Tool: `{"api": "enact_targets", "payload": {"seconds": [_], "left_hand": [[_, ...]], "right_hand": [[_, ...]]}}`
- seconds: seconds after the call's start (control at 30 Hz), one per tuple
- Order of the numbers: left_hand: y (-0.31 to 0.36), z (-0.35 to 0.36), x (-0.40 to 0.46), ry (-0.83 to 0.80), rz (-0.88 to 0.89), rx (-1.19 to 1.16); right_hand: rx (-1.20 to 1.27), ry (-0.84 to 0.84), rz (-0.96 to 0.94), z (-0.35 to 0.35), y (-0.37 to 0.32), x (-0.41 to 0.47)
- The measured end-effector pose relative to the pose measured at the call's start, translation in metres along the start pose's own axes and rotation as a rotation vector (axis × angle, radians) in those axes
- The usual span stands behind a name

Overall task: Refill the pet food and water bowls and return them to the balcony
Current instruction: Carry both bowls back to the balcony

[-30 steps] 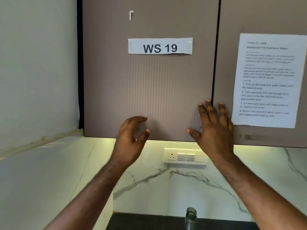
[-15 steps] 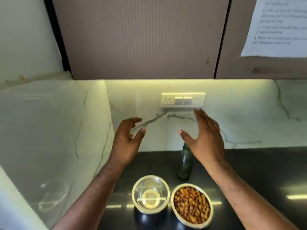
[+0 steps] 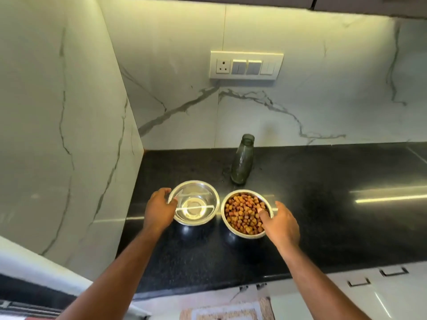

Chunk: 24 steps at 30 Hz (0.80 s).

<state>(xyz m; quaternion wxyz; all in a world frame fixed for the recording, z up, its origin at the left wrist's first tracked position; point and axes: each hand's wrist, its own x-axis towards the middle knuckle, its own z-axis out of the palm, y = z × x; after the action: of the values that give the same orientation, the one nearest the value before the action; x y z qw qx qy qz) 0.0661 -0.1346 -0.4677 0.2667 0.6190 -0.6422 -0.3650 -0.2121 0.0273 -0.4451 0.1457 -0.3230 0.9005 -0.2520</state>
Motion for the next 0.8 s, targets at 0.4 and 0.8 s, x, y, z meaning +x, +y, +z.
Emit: {"api": "enact_targets", "payload": {"seconds": [0.4,0.8], "left_hand": [[-0.022,0.022,0.017,-0.168,-0.377,-0.454],[-0.022,0.028,0.026,-0.191,-0.446,-0.378]], "right_hand": [[0.639,-0.195,0.367,0.046,0.044,0.018],[0.708,-0.278,0.316,0.056,0.042,0.033]]}}
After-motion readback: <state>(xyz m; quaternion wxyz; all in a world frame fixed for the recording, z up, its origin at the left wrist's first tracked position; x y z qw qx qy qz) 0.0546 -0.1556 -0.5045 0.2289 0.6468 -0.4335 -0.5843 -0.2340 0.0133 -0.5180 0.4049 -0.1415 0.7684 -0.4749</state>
